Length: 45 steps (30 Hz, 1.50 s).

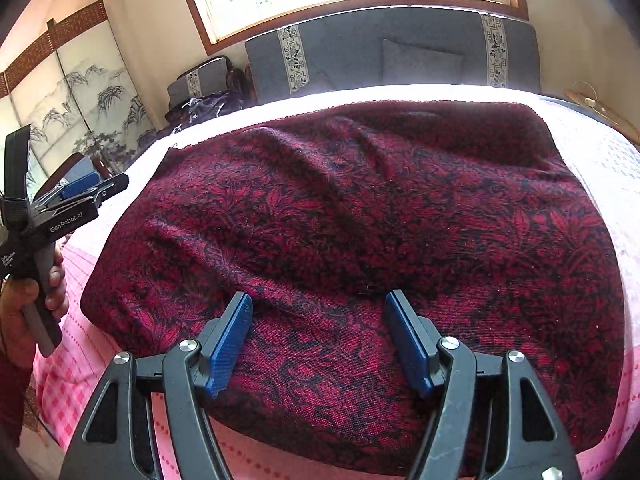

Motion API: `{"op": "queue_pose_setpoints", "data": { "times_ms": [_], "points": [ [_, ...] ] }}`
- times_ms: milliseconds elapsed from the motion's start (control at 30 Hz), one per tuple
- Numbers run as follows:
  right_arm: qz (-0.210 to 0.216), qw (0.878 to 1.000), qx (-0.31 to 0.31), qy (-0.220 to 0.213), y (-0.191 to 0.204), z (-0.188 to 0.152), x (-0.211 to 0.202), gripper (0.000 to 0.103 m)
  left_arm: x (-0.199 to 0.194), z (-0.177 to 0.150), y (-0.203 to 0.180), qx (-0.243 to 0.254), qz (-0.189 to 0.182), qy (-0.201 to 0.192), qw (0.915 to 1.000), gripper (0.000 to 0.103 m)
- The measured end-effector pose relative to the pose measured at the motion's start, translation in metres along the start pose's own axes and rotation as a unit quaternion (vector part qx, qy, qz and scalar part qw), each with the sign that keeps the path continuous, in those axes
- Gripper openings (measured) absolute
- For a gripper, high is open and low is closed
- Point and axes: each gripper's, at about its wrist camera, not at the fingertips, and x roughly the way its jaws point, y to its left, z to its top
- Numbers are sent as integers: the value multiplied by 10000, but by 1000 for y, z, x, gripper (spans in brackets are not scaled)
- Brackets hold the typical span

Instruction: Fold small clothes

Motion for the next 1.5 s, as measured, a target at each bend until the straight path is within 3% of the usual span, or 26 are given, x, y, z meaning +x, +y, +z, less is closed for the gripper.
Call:
{"op": "queue_pose_setpoints", "data": {
  "times_ms": [233,567,667,733,800,967,1033,1167,1267,1367,1500],
  "points": [
    [74,10000,60,-17,-2,1,-1,67,10,-6,7,-73,-375,199,9991,79],
    [149,9998,88,-30,-5,1,-3,72,22,-16,20,-187,-346,384,9985,79],
    [169,9998,107,-37,-7,2,-4,72,27,-21,25,-275,-787,521,9952,79],
    [183,9998,109,-35,-8,3,-3,73,34,-24,30,-463,-1407,732,9863,79],
    [198,9997,105,-32,-8,4,-3,75,43,-29,36,-776,-2006,973,9717,75],
    [235,9996,140,-55,-9,4,-4,77,62,-40,56,-1552,-2948,1333,9334,71],
    [254,9995,155,-61,-10,4,-4,77,67,-44,62,-1772,-3139,1357,9229,71],
    [269,9995,173,-74,-11,4,-5,79,69,-43,62,-1763,-3371,1444,9135,71],
    [262,9995,162,-65,-11,5,-4,80,75,-39,57,-1759,-3942,1648,8869,71],
    [234,9996,136,-49,-10,6,-4,81,81,-33,53,-1620,-4066,1655,8838,71],
    [191,9998,107,-33,-7,6,-2,83,96,-32,69,-2165,-4354,1597,8591,72]
  ]
}}
